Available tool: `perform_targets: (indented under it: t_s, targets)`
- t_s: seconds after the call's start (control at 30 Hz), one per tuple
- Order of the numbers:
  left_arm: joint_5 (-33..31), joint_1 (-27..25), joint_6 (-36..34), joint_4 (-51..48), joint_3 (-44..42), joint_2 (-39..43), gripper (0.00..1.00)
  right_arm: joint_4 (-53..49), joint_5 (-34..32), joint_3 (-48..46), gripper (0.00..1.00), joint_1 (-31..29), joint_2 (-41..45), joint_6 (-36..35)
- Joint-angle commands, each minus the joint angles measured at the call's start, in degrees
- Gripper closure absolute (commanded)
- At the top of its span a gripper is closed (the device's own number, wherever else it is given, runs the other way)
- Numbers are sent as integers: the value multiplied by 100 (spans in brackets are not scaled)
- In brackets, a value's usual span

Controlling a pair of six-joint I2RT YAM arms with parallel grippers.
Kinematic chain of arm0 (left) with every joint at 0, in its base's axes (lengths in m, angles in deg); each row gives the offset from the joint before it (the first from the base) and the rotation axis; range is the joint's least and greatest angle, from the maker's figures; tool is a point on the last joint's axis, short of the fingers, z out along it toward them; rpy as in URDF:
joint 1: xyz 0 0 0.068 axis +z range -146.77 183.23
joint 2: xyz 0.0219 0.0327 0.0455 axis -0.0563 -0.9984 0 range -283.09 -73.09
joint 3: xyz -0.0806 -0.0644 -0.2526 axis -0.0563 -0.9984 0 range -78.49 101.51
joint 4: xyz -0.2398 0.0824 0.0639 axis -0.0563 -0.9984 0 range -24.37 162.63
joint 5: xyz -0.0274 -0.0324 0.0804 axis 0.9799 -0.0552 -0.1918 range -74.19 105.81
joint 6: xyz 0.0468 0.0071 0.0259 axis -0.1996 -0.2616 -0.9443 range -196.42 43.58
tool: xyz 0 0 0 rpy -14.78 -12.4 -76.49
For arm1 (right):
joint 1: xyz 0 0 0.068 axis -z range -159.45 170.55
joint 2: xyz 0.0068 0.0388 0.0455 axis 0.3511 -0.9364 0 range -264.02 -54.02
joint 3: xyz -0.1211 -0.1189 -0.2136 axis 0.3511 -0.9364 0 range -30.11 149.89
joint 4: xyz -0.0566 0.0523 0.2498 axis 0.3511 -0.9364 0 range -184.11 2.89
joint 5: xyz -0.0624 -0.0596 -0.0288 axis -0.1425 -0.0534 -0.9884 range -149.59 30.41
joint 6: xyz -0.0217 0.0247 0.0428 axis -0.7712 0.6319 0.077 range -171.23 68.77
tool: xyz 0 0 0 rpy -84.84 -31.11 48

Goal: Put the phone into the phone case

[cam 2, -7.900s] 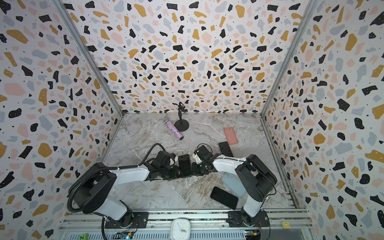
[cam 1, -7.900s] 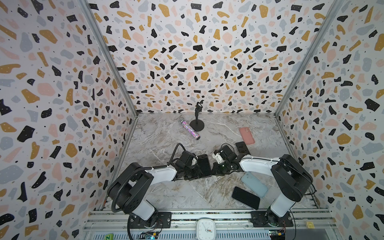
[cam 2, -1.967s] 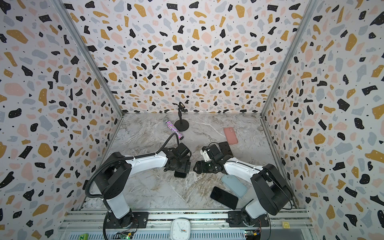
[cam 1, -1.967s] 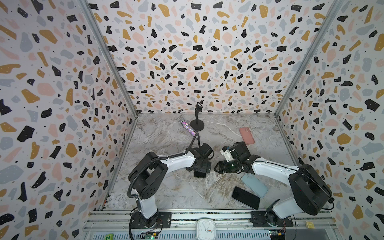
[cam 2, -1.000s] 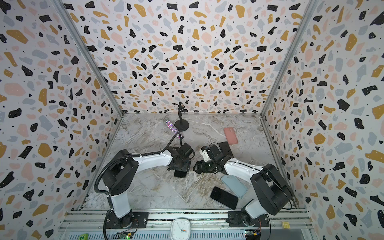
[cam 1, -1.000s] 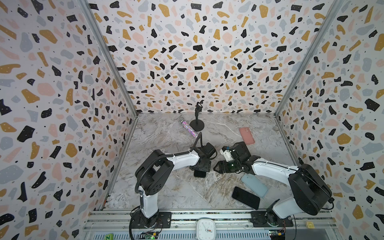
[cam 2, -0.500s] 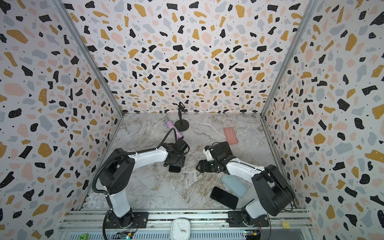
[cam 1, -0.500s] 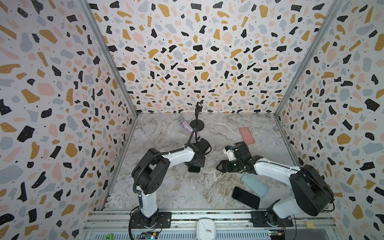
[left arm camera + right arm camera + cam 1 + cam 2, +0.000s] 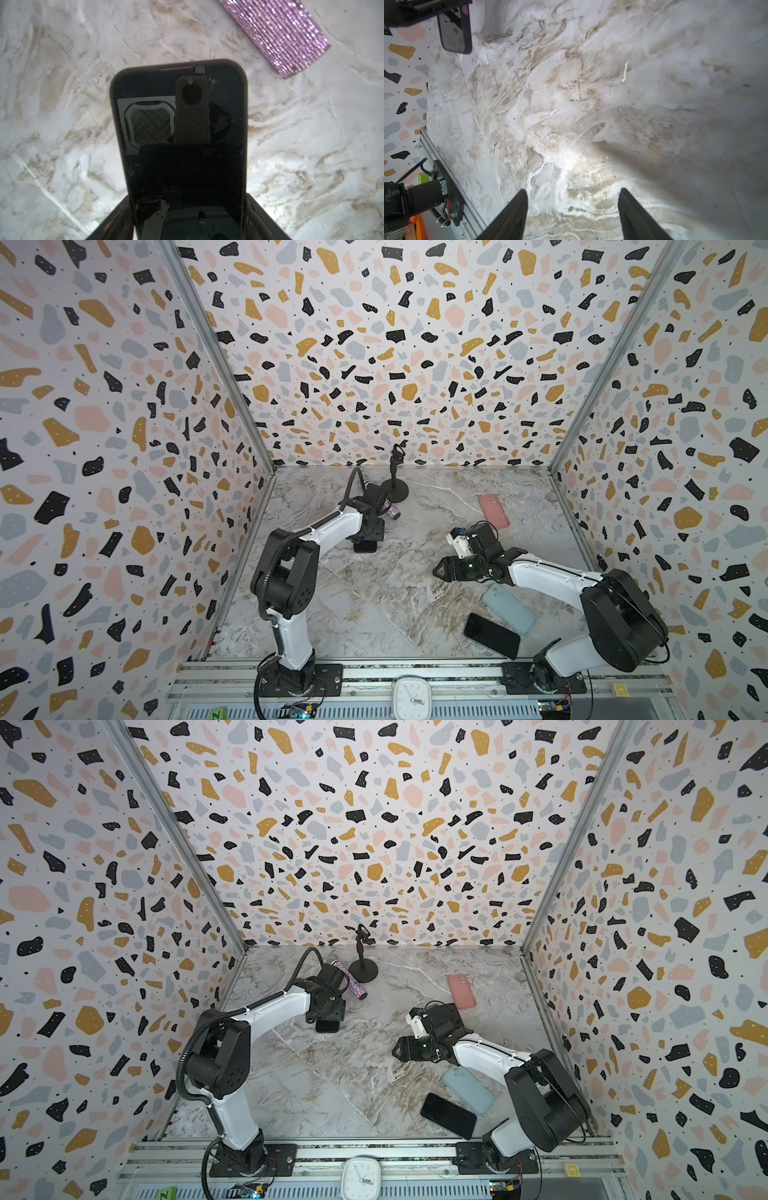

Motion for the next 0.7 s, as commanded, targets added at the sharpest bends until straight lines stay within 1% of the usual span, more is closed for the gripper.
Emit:
perform_targets:
  t_s: [0.0,0.13,0.3,0.47,0.67]
  targets:
    - [-133,93,-301,-57,285,-353,34,-291,89,233,30,42,214,-152]
    - [-82,164,-299,-39,300,-558,33,-401,118,270,30,132,328,-230]
    - [-285,304,-357,-14,200,-664,33,-427,223,252,30,271,426,-300]
    - [-346,349,-321,51,133,-732,32,-501,306,253,30,413,461,-400]
    - [-307,379,-287,46,106,-880,22,-535,392,262,30,559,453,-468]
